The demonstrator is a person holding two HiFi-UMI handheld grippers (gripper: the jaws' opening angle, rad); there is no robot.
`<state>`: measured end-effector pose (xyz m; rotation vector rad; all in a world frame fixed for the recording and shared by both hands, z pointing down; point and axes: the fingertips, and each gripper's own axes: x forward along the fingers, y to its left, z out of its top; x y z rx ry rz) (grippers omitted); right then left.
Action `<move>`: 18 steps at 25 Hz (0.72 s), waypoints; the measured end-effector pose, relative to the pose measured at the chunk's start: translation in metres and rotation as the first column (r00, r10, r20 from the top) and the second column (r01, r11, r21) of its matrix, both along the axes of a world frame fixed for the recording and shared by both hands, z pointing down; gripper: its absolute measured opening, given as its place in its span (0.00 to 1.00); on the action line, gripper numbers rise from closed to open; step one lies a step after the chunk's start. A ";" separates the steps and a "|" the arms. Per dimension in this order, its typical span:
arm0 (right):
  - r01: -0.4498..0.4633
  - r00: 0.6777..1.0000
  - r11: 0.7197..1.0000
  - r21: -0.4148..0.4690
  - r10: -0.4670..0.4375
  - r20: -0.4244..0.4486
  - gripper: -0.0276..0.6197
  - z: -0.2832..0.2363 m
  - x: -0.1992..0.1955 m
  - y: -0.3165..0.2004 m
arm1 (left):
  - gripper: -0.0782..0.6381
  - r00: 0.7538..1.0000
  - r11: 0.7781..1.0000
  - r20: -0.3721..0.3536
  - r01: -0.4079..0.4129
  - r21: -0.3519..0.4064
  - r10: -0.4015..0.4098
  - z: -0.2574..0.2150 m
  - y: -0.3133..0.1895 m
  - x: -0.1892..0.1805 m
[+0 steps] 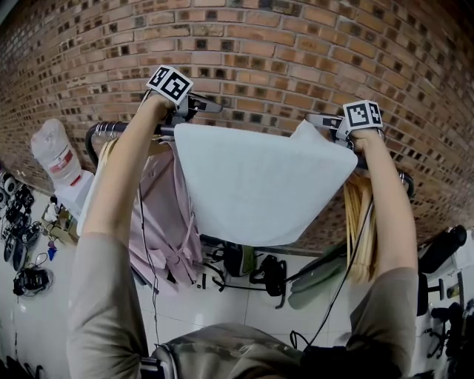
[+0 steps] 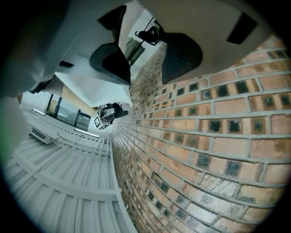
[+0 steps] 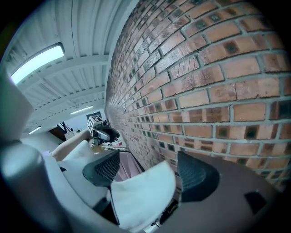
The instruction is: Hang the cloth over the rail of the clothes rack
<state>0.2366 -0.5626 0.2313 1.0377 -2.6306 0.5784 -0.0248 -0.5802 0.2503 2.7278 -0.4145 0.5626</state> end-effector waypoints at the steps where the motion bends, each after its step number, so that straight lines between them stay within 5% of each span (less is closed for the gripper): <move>1: -0.004 1.000 1.000 0.004 0.004 0.005 0.66 -0.001 0.001 -0.001 | 0.40 1.000 1.000 0.000 -0.001 0.001 0.001 0.000 0.000 0.000; 7: 0.174 0.983 0.985 0.005 -0.173 -0.066 0.66 0.008 -0.026 0.023 | 0.40 1.000 1.000 0.002 -0.019 0.008 0.019 0.000 0.003 0.003; 18: 0.152 0.988 0.987 0.042 -0.152 -0.019 0.66 -0.005 -0.023 0.020 | 0.40 0.999 0.999 -0.019 -0.049 -0.003 0.049 -0.003 0.010 0.008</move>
